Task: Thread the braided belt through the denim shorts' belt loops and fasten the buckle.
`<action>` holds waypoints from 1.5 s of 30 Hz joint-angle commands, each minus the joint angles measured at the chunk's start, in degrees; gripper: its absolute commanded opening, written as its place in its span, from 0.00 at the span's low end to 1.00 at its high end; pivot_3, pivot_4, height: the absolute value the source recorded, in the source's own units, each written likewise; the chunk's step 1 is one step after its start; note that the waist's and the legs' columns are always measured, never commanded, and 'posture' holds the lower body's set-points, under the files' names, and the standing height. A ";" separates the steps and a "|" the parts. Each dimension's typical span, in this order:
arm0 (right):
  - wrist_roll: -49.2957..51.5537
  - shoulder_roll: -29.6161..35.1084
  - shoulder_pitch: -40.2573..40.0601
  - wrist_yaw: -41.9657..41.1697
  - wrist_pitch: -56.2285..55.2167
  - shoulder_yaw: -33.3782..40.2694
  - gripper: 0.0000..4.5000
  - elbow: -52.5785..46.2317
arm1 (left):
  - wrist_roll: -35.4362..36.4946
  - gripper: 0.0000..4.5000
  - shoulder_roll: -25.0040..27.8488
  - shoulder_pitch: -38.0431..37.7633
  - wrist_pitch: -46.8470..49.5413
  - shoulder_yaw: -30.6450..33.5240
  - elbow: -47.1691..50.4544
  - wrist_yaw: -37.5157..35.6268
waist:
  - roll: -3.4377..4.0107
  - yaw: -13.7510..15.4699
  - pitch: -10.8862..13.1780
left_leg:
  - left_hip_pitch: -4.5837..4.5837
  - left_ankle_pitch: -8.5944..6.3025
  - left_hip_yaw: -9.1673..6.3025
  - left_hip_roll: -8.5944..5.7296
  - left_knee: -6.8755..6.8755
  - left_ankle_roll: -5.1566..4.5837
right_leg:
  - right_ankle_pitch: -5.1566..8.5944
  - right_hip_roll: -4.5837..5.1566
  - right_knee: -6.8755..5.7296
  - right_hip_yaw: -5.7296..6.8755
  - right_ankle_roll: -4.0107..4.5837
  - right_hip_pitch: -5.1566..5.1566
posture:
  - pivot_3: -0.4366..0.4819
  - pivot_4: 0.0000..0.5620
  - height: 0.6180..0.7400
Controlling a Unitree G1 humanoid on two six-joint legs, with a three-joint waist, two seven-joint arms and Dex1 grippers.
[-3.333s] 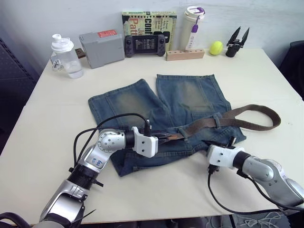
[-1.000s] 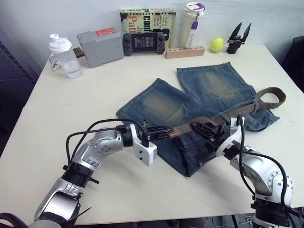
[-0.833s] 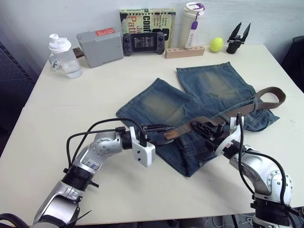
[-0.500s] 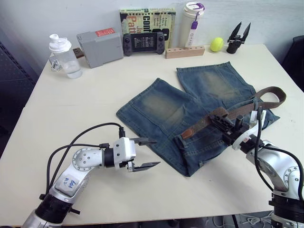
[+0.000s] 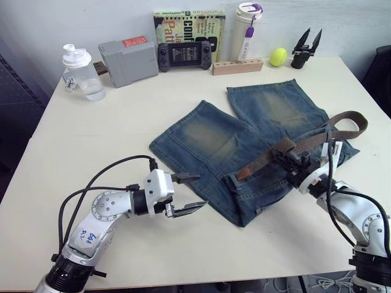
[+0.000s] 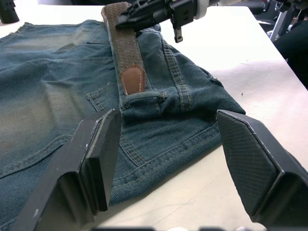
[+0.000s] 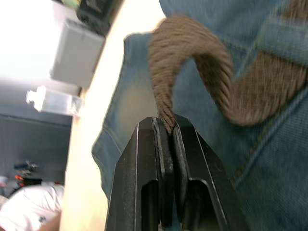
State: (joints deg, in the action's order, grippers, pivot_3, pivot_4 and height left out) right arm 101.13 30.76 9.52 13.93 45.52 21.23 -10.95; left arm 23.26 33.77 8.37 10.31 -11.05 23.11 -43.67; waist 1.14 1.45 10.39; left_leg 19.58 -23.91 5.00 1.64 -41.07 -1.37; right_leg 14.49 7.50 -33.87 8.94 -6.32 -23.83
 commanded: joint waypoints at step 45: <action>-4.23 -7.97 -2.92 1.87 0.80 -8.87 0.00 -4.06 | -42.21 0.72 -8.67 17.31 -47.91 -11.02 -32.95 10.31 | 0.01 -0.13 -0.01 | -0.16 -0.04 0.17 0.07 0.09 0.04 | 0.04 -0.02 -0.04 0.02 0.08 -0.02 | 0.48 0.27 0.88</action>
State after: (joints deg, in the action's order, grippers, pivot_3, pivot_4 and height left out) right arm 95.95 23.34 6.68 15.58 46.23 12.36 -13.91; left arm -18.57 25.35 25.51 -36.11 -21.57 -10.09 -34.12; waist 1.16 1.32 10.37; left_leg 19.42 -23.95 5.17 1.73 -40.98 -1.33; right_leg 14.53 7.49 -33.91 8.96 -6.24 -23.84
